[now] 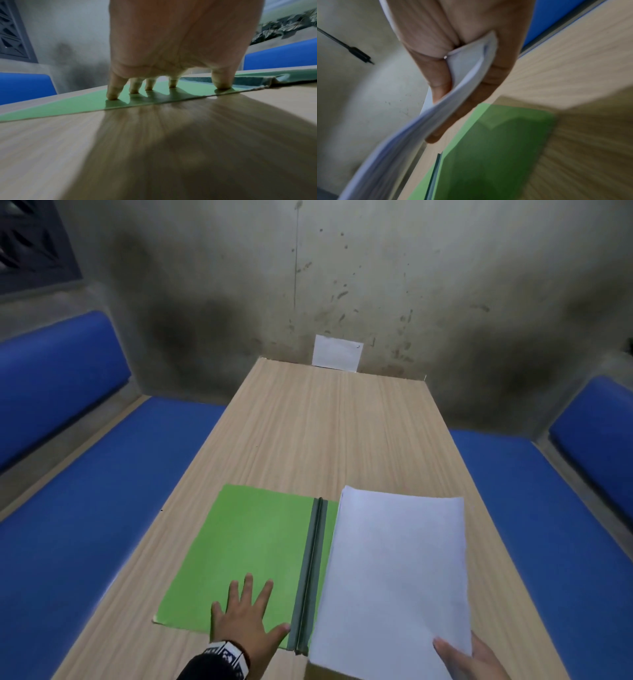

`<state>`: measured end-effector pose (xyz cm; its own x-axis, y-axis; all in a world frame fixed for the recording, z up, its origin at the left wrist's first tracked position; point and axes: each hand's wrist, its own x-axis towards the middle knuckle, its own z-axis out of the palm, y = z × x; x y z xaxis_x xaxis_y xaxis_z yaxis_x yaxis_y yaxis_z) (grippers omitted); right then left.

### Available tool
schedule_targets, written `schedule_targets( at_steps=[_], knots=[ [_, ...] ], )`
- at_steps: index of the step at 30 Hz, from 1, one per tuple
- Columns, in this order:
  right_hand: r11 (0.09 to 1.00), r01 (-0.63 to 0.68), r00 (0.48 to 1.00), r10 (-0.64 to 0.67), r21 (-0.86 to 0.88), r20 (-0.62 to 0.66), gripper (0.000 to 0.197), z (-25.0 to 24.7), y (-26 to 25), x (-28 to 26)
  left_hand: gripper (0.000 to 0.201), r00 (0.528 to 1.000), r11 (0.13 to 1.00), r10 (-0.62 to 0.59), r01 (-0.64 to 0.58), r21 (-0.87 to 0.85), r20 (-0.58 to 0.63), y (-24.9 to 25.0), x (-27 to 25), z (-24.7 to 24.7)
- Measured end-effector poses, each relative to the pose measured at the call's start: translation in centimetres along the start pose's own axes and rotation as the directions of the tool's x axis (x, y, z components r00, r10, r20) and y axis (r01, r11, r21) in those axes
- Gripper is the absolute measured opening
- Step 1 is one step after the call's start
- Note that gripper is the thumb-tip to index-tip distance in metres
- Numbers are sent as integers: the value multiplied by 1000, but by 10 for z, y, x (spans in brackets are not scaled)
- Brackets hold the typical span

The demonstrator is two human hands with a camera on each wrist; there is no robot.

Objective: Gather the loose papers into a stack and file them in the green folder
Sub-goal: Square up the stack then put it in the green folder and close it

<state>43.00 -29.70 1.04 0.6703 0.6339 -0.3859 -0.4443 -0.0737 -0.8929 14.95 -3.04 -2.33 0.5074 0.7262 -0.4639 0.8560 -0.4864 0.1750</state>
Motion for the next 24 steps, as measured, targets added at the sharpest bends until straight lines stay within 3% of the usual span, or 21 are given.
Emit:
schedule_targets(
  at_steps=[2, 5, 8, 10, 16, 19, 21, 24],
  knots=[
    [965, -233, 959, 249, -123, 134, 69, 41, 18, -10, 91, 1000, 1000, -16, 16, 4, 15, -9, -30, 13],
    [958, -215, 969, 234, -191, 82, 56, 56, 35, -14, 100, 999, 999, -33, 32, 34, 36, -20, -63, 28],
    [919, -271, 954, 295, -286, 46, 108, 50, 57, -13, 121, 995, 998, -53, 49, 45, 82, -26, -85, 38],
    [908, -284, 951, 307, -309, 29, 121, 41, 76, -9, 120, 992, 997, -73, 68, 47, 105, -28, -93, 41],
    [848, -323, 936, 352, -421, -9, 102, 46, 72, -17, 112, 993, 997, -73, 70, 37, 95, -29, -104, 45],
    [823, -344, 929, 367, -452, -38, 77, 51, 68, -21, 96, 993, 997, -76, 73, 34, 89, -30, -105, 45],
    [813, -336, 936, 345, -476, -72, 56, 52, 69, -23, 86, 997, 997, -66, 67, -26, 51, -31, -105, 43],
    [780, -330, 940, 320, -531, -115, 45, 51, 73, -22, 78, 994, 978, -106, 98, -184, -38, -47, -96, 32]
  ],
)
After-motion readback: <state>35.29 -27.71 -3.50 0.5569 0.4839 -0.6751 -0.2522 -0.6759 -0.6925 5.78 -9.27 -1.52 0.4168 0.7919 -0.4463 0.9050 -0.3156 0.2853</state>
